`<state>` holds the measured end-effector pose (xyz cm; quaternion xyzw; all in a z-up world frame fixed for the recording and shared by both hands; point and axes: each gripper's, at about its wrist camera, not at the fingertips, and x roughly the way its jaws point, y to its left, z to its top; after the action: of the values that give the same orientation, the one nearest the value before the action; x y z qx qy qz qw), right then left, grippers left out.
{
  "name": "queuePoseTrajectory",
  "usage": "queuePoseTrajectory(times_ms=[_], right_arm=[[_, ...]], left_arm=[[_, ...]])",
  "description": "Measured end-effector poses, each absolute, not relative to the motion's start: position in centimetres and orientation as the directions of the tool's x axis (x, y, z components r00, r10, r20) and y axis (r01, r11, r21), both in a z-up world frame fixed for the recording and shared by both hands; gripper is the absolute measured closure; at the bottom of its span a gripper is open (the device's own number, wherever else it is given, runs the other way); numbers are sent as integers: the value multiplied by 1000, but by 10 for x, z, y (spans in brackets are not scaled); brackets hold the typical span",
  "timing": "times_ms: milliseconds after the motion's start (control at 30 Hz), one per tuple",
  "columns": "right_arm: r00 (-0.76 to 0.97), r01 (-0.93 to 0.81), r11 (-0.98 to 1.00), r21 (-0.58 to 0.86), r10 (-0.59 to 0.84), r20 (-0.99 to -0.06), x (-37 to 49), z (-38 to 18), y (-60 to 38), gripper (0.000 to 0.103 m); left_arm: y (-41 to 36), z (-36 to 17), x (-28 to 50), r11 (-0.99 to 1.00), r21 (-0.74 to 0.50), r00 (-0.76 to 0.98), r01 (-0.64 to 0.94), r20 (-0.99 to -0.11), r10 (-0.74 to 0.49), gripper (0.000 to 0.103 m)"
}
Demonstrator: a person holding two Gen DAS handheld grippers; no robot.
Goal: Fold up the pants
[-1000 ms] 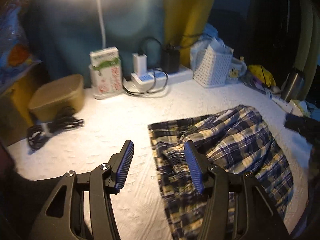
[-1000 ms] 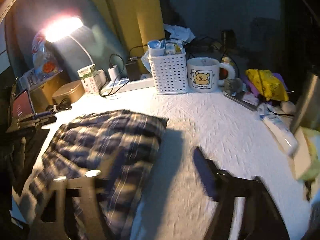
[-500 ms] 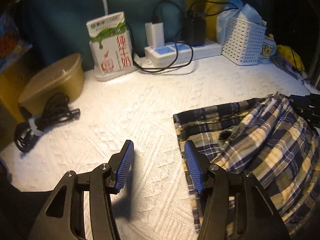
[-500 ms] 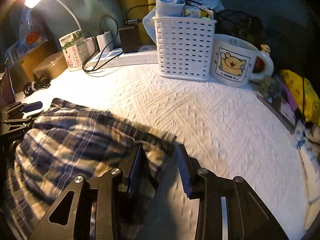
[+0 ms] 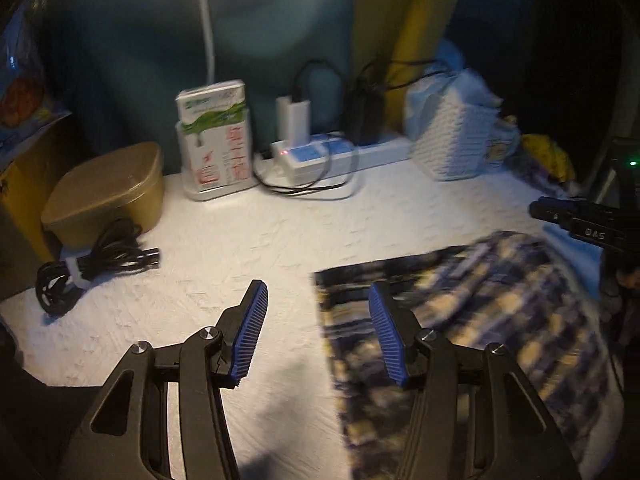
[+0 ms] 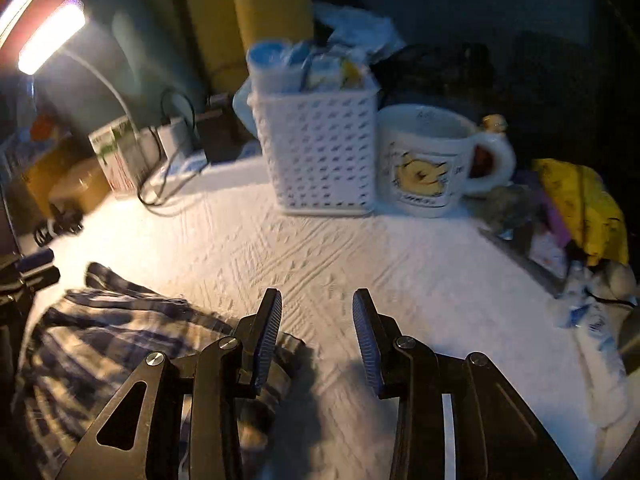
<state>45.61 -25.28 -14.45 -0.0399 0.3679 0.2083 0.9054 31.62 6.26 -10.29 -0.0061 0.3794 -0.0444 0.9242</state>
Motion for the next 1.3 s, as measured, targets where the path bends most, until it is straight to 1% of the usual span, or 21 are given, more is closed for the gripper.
queuePoseTrajectory(times_ms=[100,233,467,533,567,667,800,1033,1133,1200,1300], right_arm=[[627,-428,899,91,368,-687,445,-140,-261,65],[582,-456,883,110,390,-714,439,-154,-257,65],[544,-471,871,137,409,-732,441,-172,-248,65],[540,-471,870,145,415,-732,442,-174,-248,65],[537,-472,869,150,418,-732,442,-175,-248,65],[535,-471,868,158,424,-731,443,-175,-250,65],[536,-469,868,162,426,-729,443,-176,-249,65],[549,-462,871,165,428,-718,441,-172,-251,65],[555,-466,869,165,432,-711,441,-168,-251,65],[552,-470,868,163,433,-712,442,-168,-248,65],[547,-470,868,162,430,-718,443,-170,-245,65]], left_arm=[[52,-107,314,990,-66,683,125,-718,-134,50],[42,-123,316,991,-46,645,126,-755,-118,50],[42,-130,315,989,-58,642,136,-755,-133,51],[42,-131,314,989,-61,653,137,-745,-137,69],[41,-133,314,987,-71,641,145,-753,-148,73],[37,-136,313,987,-55,645,150,-751,-140,76],[39,-136,312,986,-72,652,148,-742,-152,82],[46,-125,311,990,-84,686,117,-714,-142,84],[50,-122,316,994,-57,702,95,-704,-108,84],[51,-130,325,995,-32,689,91,-719,-86,83],[50,-144,333,996,-37,659,83,-747,-82,83]])
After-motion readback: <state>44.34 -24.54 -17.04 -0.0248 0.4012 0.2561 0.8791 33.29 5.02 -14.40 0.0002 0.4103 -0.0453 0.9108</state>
